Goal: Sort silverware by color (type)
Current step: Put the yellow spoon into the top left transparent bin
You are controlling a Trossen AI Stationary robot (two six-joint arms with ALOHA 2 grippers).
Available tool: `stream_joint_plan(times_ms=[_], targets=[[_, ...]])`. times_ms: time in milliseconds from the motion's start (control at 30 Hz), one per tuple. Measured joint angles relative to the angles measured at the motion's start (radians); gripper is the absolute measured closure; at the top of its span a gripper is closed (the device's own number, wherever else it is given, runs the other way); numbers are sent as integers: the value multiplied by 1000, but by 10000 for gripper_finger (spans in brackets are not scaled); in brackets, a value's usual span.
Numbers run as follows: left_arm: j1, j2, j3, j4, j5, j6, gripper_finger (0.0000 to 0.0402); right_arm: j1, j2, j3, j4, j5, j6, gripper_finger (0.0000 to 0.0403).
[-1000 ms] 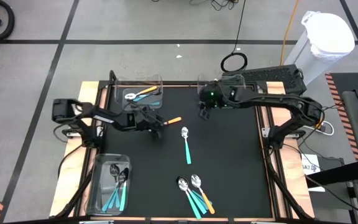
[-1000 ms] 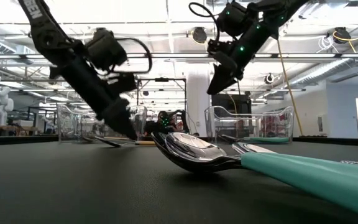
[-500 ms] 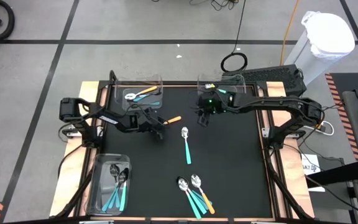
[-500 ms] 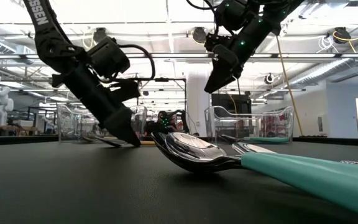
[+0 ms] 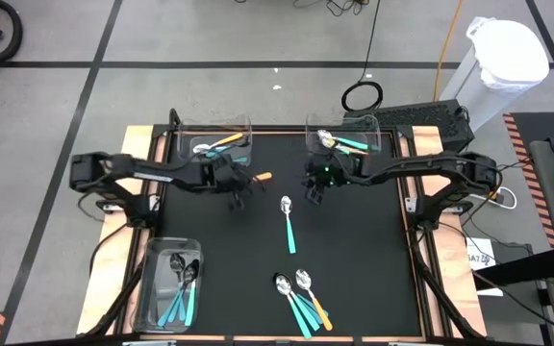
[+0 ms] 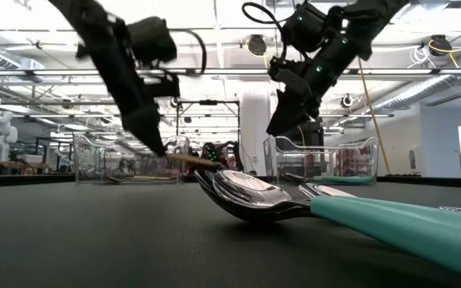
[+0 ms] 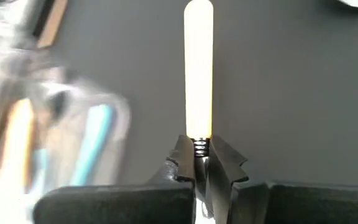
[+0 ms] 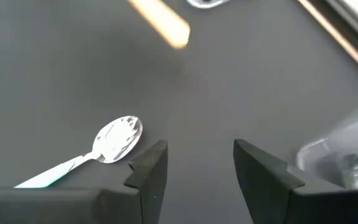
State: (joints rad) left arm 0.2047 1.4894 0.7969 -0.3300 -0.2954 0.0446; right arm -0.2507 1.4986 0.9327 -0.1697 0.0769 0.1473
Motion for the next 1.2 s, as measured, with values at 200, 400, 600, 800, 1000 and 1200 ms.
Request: stream_joint_plan(times_ms=[200,400,600,800,1000,1200], targets=[[6,-151,131,-246,-64,149,394,36,0,-88,122,0,63,232],[119,-259,153,-313,-130,319,394,69,8,-162,384,-1,209,232],[321,-293,153,-317,-92,368,394,122,58,-180,539,0,260,232],[487,-263,136,-308,113,493,393,171,111,-180,557,0,261,232],[578,-212,136,-299,173,592,393,198,179,-180,622,0,315,232],[618,-142,136,-297,264,617,393,200,243,-180,726,0,323,232]])
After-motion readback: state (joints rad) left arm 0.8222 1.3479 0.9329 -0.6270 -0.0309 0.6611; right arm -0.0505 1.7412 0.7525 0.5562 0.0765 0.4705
